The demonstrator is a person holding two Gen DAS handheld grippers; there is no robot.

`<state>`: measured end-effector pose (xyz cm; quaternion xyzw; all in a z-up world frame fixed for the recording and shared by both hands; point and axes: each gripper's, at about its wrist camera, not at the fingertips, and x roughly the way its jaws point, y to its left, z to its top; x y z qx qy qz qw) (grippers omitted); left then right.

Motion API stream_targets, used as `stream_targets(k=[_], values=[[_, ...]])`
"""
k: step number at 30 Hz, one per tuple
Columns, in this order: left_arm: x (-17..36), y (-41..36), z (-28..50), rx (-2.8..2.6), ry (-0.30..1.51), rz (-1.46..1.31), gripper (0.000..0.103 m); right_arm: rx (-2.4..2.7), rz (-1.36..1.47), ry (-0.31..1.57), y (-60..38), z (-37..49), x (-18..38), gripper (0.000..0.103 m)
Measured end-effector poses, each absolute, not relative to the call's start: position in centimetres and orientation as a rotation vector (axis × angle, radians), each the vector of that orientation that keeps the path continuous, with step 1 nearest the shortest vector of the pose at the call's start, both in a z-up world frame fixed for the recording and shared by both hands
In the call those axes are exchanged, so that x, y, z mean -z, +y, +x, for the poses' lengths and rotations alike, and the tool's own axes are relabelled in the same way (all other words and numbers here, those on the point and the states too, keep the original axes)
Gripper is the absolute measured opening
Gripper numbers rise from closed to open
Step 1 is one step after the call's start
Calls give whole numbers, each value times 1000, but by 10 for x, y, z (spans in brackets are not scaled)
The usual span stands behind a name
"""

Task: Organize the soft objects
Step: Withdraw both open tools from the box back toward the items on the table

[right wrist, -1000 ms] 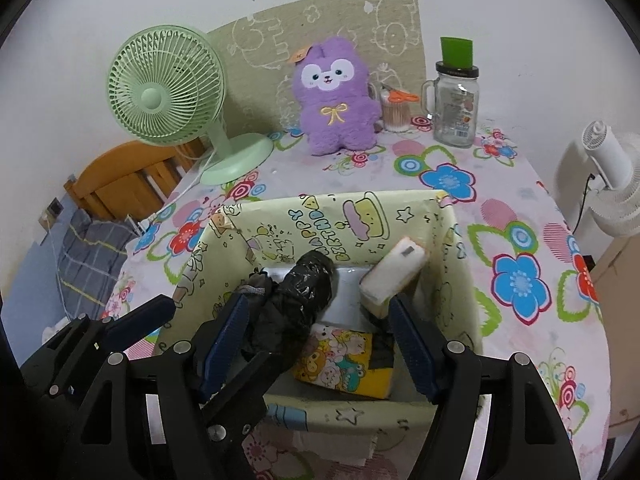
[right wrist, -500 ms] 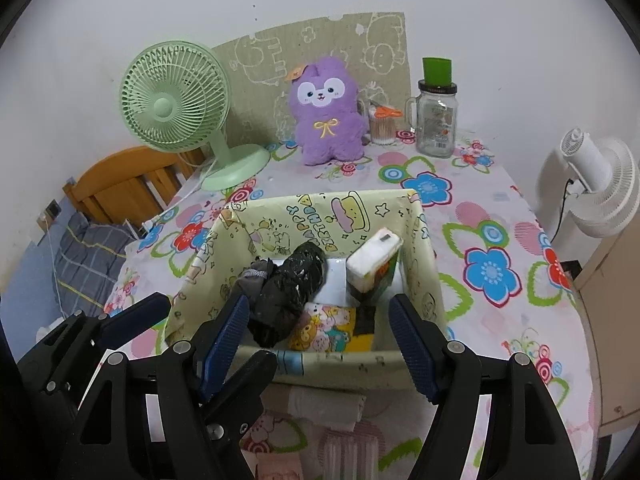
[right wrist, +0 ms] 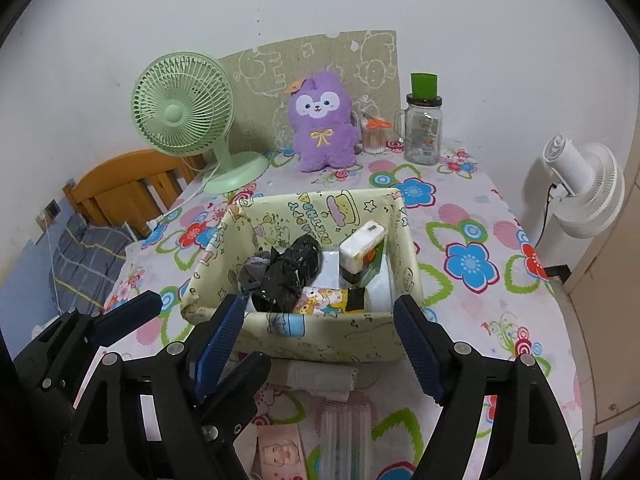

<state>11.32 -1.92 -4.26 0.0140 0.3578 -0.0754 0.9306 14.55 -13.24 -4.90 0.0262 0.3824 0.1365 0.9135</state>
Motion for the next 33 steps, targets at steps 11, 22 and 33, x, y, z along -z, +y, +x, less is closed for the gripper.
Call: stream_targets(k=[11, 22, 33], values=[[38, -23, 96, 143, 716, 36, 93, -266, 55, 765, -140, 125, 45, 84], [39, -26, 79, 123, 705, 45, 102, -246, 51, 767, -145, 108, 47, 84], [50, -25, 62, 95, 715, 56, 103, -239, 36, 765, -146, 90, 56, 84]])
